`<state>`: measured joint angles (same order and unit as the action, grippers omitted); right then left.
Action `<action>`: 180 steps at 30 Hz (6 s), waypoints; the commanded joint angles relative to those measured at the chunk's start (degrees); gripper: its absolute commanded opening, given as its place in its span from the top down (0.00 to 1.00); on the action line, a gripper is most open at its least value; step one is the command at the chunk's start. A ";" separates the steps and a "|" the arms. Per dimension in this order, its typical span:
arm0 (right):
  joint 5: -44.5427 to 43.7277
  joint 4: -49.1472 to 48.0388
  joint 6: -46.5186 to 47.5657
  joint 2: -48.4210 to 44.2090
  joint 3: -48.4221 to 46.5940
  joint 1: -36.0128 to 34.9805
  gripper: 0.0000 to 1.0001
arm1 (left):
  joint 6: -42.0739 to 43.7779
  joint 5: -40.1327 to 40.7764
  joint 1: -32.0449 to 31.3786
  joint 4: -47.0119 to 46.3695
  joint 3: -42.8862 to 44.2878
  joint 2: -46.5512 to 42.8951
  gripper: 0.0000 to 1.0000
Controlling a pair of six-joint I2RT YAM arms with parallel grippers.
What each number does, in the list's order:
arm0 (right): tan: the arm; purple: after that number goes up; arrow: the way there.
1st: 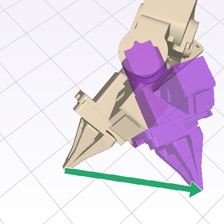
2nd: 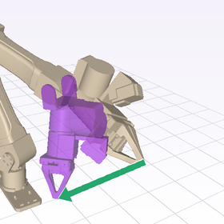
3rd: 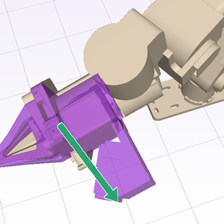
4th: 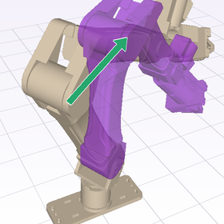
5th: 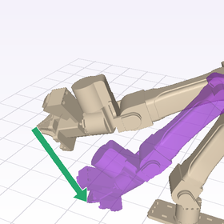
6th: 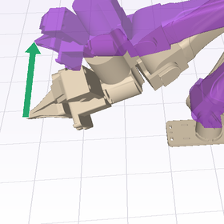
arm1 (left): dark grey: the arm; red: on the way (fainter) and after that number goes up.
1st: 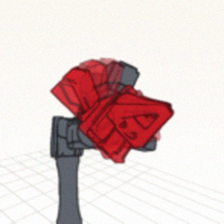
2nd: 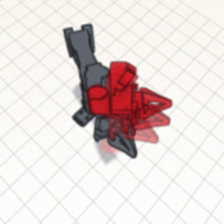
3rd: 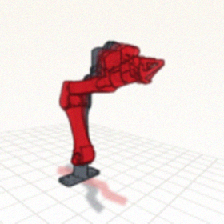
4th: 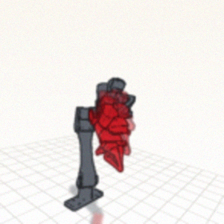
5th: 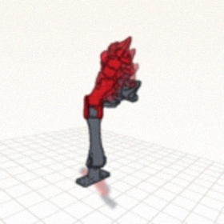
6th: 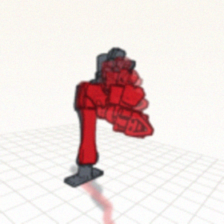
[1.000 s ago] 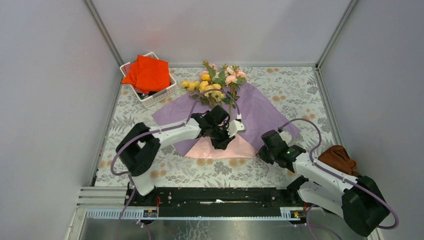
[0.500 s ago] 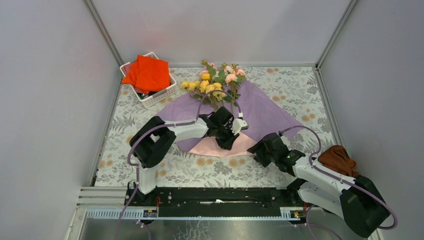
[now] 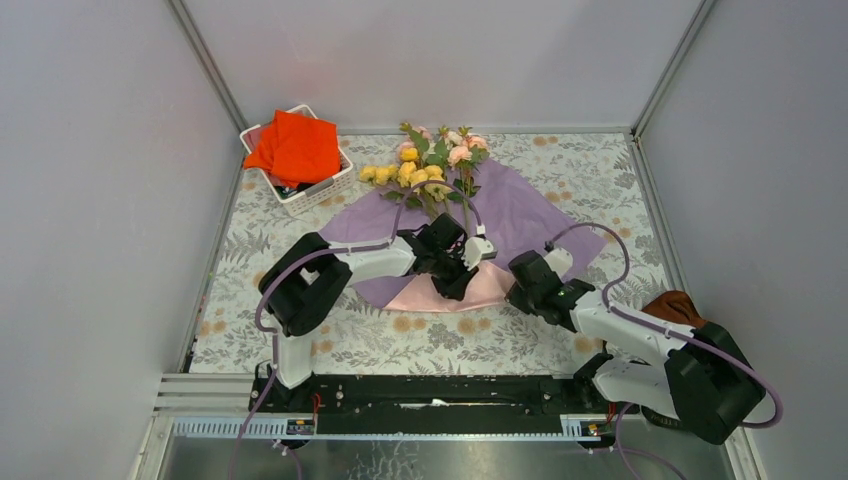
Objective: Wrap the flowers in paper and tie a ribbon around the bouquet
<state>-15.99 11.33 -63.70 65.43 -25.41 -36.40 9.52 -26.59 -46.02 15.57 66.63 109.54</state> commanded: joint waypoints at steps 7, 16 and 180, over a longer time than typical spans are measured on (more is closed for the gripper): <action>-21.01 11.05 20.65 3.96 -12.67 -11.01 1.00 | 0.19 0.01 3.34 0.56 -1.79 0.42 0.77; -23.63 7.38 29.21 8.74 -15.88 -19.63 0.98 | 3.15 -3.81 4.01 2.84 2.07 -2.40 0.59; -10.10 -9.14 8.63 -2.86 5.11 0.02 0.09 | 1.20 1.31 4.58 -2.61 2.79 10.15 0.53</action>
<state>-29.23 9.02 -49.30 63.02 -23.07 -42.59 11.03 -27.62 -41.93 8.60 71.88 115.28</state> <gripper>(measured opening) 0.905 0.467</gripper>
